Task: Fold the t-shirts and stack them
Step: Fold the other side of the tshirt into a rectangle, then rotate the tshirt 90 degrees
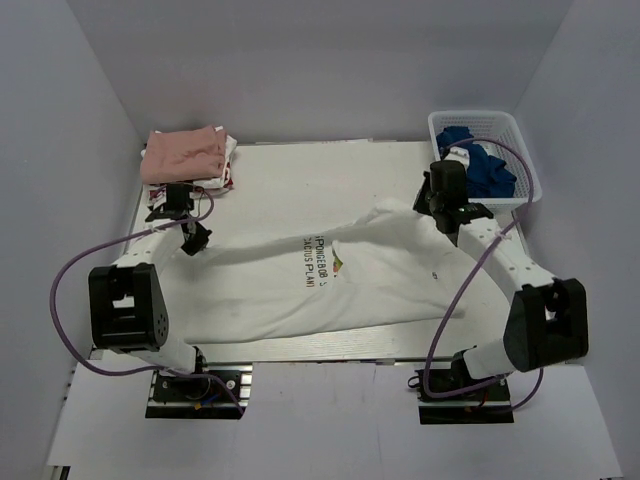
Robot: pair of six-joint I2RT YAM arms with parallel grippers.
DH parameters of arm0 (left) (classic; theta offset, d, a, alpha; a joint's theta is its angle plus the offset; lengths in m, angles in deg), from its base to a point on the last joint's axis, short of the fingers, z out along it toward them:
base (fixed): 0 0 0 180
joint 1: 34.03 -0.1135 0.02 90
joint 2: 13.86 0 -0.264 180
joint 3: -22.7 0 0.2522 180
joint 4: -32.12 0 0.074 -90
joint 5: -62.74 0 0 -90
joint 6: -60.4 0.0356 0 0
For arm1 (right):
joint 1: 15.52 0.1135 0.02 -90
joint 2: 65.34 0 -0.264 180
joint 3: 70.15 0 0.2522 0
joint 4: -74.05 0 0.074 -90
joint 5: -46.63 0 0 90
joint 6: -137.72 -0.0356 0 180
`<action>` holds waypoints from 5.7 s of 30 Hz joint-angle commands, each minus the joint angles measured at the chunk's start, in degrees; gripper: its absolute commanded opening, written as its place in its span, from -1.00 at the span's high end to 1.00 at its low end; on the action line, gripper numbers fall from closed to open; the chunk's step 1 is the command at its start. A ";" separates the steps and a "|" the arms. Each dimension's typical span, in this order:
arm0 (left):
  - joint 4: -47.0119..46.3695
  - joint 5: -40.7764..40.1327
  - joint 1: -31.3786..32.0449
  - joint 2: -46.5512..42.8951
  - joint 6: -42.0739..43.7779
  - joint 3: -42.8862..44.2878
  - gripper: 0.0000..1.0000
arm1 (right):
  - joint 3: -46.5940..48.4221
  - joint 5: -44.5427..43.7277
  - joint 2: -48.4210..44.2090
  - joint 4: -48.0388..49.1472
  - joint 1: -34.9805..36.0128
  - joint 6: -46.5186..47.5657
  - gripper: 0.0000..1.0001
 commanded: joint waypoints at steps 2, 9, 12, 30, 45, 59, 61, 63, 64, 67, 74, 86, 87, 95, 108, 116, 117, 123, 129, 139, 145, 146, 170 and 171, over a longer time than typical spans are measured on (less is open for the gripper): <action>0.17 -0.46 0.24 -6.71 -3.32 -3.93 1.00 | -5.27 -2.91 -7.17 1.61 0.07 -1.56 1.00; 1.41 -5.74 0.24 -11.91 -6.32 -6.84 1.00 | -14.07 -2.66 -17.82 1.53 0.16 -2.70 1.00; 3.51 -6.35 0.24 -11.39 -6.84 -5.09 1.00 | -15.83 -2.39 -21.15 -2.24 0.16 -3.93 1.00; 13.87 -9.26 0.24 -15.43 -15.88 -12.46 0.92 | -24.87 -0.81 -30.04 -13.41 0.16 -7.44 1.00; 17.76 -8.48 0.15 -12.44 -20.20 -5.00 -0.98 | -22.18 7.53 -30.07 -14.32 0.16 -8.16 -0.81; 6.51 3.22 0.68 -3.04 -11.15 -7.80 -0.98 | -25.14 26.44 -15.54 -8.31 3.59 -6.92 -0.81; 5.98 2.69 0.68 -1.81 -11.15 -8.59 -0.98 | -26.90 26.53 -17.20 -11.39 4.11 -6.92 -0.81; 5.98 1.64 0.68 -0.05 -11.15 -8.60 -0.98 | -27.17 25.04 -19.22 -16.57 4.29 -5.87 -0.81; 5.98 1.64 0.68 0.48 -11.15 -8.60 -0.98 | -27.34 24.17 -19.93 -18.15 4.29 -5.78 -0.81; 6.68 0.50 0.68 1.80 -11.15 -8.60 -0.98 | -26.29 19.07 -22.91 -24.48 4.03 -5.52 -0.81; 6.15 0.50 0.68 2.33 -10.10 -8.60 -0.98 | -19.09 15.36 -26.26 -25.72 6.39 -0.42 -0.81; 12.31 2.25 0.68 -5.30 -9.49 -0.34 -0.98 | -17.24 12.56 -12.65 -22.56 23.88 0.47 -0.81; 12.31 2.78 0.68 -7.93 -8.78 -0.34 -0.98 | -17.41 11.77 -12.03 -22.38 24.33 0.12 -0.78; 13.71 5.07 0.68 -18.05 -7.55 -2.70 -0.98 | -18.56 3.52 -4.64 -22.12 26.09 -2.61 -0.39; 12.58 5.68 0.68 -19.91 -7.02 -5.26 -0.98 | -18.21 -0.18 -3.76 -19.66 26.27 -4.46 0.67; 12.04 6.74 0.68 -18.15 -6.49 -5.79 -0.98 | -15.31 2.79 -3.94 -22.19 26.35 -3.58 1.00; 12.04 6.74 0.68 -18.15 -5.97 -5.79 -0.98 | -14.70 3.50 -4.28 -22.64 26.70 -2.97 1.00; 10.64 8.40 0.68 -17.62 -5.97 -6.32 -0.98 | -14.43 19.92 -7.45 -22.56 27.58 -0.60 1.00; 10.11 9.46 0.68 -16.57 -5.44 -6.32 -0.98 | -13.64 22.50 -4.65 -23.35 27.94 -0.59 1.00; 9.58 9.99 0.68 -16.04 -4.91 -6.32 -0.98 | -13.20 29.78 -5.43 -20.44 27.59 2.13 -0.23; 6.34 13.14 0.68 -13.42 -4.38 -6.32 -0.98 | -10.47 20.49 -8.67 -22.91 27.15 -1.37 -0.81; 5.20 14.28 0.68 -12.71 -4.38 -5.79 -0.98 | -10.38 19.77 -9.55 -22.21 26.62 -2.08 -0.81; 14.23 4.53 3.31 4.09 -10.88 -16.25 -0.98 | 8.14 3.87 27.51 -11.93 13.09 -6.22 -0.81; 15.98 5.67 3.84 4.09 -10.89 -16.94 -0.98 | 13.56 2.72 32.31 -10.96 13.00 -5.17 -0.81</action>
